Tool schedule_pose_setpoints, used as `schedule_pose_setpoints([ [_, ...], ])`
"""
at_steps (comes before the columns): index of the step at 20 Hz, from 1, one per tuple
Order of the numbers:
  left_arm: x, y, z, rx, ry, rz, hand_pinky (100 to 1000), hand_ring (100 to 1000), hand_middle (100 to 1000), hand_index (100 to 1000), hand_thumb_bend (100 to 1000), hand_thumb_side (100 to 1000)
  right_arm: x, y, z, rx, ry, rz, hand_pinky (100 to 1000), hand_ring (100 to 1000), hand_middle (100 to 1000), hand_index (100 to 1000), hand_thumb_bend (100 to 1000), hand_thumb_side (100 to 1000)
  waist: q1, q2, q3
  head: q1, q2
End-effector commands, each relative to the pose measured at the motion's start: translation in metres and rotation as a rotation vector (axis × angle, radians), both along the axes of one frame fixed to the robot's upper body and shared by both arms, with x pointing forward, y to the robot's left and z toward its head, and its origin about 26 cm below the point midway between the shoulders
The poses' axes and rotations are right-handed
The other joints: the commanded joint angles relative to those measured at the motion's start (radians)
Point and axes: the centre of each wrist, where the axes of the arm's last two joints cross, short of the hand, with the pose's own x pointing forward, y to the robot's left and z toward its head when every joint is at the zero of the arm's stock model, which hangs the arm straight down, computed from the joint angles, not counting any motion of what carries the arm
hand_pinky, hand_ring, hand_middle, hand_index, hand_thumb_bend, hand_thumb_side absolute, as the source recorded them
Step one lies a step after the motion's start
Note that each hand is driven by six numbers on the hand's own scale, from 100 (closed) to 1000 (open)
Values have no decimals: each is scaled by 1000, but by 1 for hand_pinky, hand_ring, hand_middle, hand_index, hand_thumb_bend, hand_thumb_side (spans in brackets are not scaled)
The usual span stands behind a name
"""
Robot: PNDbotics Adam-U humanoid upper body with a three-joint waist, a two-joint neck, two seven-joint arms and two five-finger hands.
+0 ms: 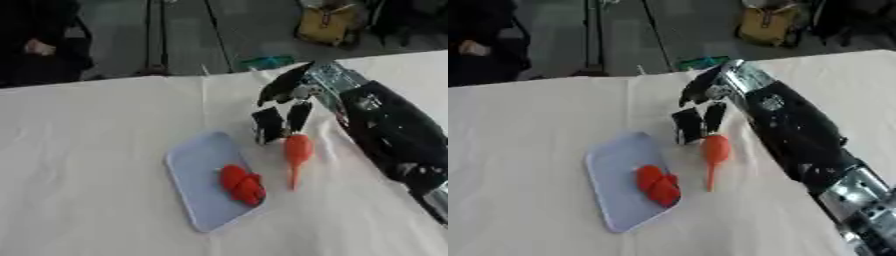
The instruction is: Pick up objects on the table and place them in the box.
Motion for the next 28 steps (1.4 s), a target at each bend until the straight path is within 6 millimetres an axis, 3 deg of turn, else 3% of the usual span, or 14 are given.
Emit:
schedule_pose_setpoints([
  [1, -3, 2, 8, 9, -28, 6, 791, 916, 869, 795, 100, 939, 1, 0, 10, -302, 210, 115, 1000, 1000, 957, 1000, 426, 496, 1, -16, 4, 0, -12],
  [11, -3, 2, 8, 7, -26, 11, 792, 915, 864, 791, 100, 937, -3, 6, 21, -261, 175, 137, 999, 994, 879, 893, 368, 528, 0, -13, 4, 1, -14],
  [28, -3, 3, 9, 9, -27, 19, 792, 911, 858, 783, 100, 936, -1, 3, 20, -188, 202, 136, 998, 972, 780, 722, 269, 521, -1, -16, 0, 4, -13],
])
